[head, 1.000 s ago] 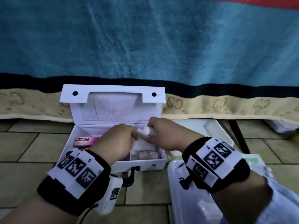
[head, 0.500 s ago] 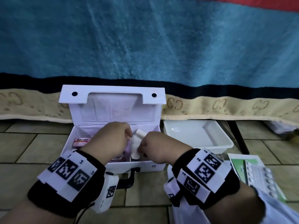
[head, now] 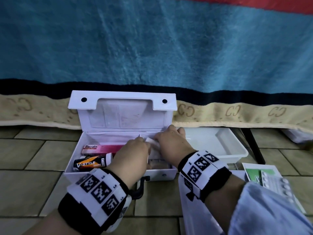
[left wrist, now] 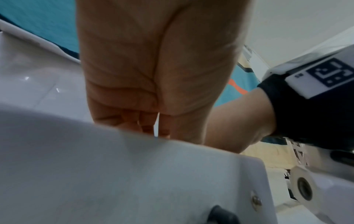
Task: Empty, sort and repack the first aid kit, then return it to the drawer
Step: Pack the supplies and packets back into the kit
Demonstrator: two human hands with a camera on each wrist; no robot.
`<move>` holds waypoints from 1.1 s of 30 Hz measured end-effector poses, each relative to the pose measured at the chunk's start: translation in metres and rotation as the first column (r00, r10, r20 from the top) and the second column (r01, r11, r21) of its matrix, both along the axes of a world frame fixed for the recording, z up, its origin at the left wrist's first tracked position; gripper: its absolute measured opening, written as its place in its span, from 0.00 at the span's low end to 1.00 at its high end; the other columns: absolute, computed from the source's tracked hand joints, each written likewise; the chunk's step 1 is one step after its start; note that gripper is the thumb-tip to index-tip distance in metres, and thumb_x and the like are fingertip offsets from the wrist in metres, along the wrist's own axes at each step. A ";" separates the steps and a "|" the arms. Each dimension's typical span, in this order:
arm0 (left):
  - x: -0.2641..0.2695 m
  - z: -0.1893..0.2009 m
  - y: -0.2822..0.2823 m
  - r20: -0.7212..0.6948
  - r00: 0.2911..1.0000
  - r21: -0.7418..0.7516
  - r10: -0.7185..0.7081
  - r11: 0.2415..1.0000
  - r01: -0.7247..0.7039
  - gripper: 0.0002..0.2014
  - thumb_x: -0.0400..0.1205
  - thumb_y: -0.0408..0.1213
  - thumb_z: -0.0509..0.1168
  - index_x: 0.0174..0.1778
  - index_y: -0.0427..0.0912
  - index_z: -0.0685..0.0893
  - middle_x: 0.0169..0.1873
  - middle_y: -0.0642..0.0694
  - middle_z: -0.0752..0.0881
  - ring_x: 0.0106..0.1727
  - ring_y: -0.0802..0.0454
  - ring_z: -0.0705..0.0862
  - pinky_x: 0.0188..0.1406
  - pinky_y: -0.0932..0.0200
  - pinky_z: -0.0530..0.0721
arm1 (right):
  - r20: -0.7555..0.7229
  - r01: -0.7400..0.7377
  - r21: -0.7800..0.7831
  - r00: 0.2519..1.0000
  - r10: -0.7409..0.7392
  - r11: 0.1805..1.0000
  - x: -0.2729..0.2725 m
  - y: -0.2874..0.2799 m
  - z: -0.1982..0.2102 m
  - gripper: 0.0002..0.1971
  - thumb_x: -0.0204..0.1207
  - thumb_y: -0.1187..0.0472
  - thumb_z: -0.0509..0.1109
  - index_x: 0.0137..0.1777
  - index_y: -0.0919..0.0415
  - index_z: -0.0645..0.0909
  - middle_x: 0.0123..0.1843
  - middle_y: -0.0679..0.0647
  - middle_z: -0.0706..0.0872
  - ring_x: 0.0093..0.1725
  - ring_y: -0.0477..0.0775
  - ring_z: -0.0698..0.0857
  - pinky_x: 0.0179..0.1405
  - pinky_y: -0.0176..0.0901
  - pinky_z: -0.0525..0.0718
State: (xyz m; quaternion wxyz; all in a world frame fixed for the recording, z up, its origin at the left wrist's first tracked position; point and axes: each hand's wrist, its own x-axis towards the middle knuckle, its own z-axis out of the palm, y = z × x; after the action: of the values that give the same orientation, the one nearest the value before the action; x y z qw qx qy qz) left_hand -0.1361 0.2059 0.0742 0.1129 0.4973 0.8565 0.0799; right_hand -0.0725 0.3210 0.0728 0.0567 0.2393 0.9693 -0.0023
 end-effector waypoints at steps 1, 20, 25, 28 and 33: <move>-0.001 0.000 0.000 0.015 1.000 0.008 -0.002 1.000 0.001 0.17 0.76 0.38 0.71 0.61 0.45 0.81 0.60 0.47 0.77 0.60 0.48 0.77 0.51 0.60 0.76 | 0.014 -0.002 -0.003 1.000 0.002 1.000 0.000 0.000 0.002 0.13 0.77 0.62 0.62 0.59 0.53 0.81 0.57 0.54 0.82 0.66 0.57 0.68 0.57 0.52 0.62; -0.006 0.002 0.001 0.100 0.995 0.037 0.021 0.999 -0.025 0.18 0.77 0.37 0.71 0.64 0.48 0.81 0.59 0.48 0.80 0.60 0.48 0.78 0.57 0.57 0.76 | -0.100 -0.032 -0.199 0.995 0.012 0.980 0.053 0.016 0.063 0.18 0.79 0.57 0.67 0.68 0.43 0.78 0.63 0.42 0.83 0.67 0.50 0.72 0.67 0.47 0.66; -0.001 0.007 -0.001 0.084 0.996 0.055 0.008 0.998 -0.013 0.15 0.81 0.35 0.67 0.64 0.47 0.81 0.60 0.48 0.80 0.61 0.49 0.78 0.57 0.60 0.74 | -0.014 0.051 -0.197 0.998 -0.055 0.979 0.125 0.036 0.080 0.19 0.73 0.53 0.74 0.65 0.44 0.80 0.50 0.39 0.81 0.51 0.42 0.79 0.52 0.35 0.76; 0.002 0.011 -0.003 0.109 0.993 0.094 0.036 0.995 -0.046 0.14 0.80 0.34 0.66 0.63 0.45 0.81 0.58 0.46 0.81 0.58 0.48 0.80 0.59 0.56 0.77 | 0.227 0.087 -0.234 0.973 -0.032 0.968 0.161 0.026 0.056 0.23 0.66 0.49 0.78 0.62 0.39 0.78 0.48 0.37 0.77 0.48 0.40 0.75 0.57 0.39 0.79; 0.004 0.014 -0.014 0.115 0.988 0.111 0.102 0.987 -0.115 0.13 0.77 0.33 0.71 0.58 0.43 0.83 0.48 0.48 0.81 0.46 0.53 0.79 0.43 0.63 0.70 | 0.332 0.008 -0.282 0.939 0.089 0.959 0.187 -0.005 0.019 0.28 0.58 0.50 0.82 0.58 0.44 0.77 0.53 0.40 0.71 0.57 0.48 0.74 0.58 0.43 0.73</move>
State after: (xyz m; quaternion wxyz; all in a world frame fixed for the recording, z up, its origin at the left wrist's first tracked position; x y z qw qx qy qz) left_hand -0.1321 0.1922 0.0887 0.1255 0.4506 0.8686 0.1632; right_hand 0.1146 0.3159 0.0917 0.2568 0.2055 0.9394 -0.0963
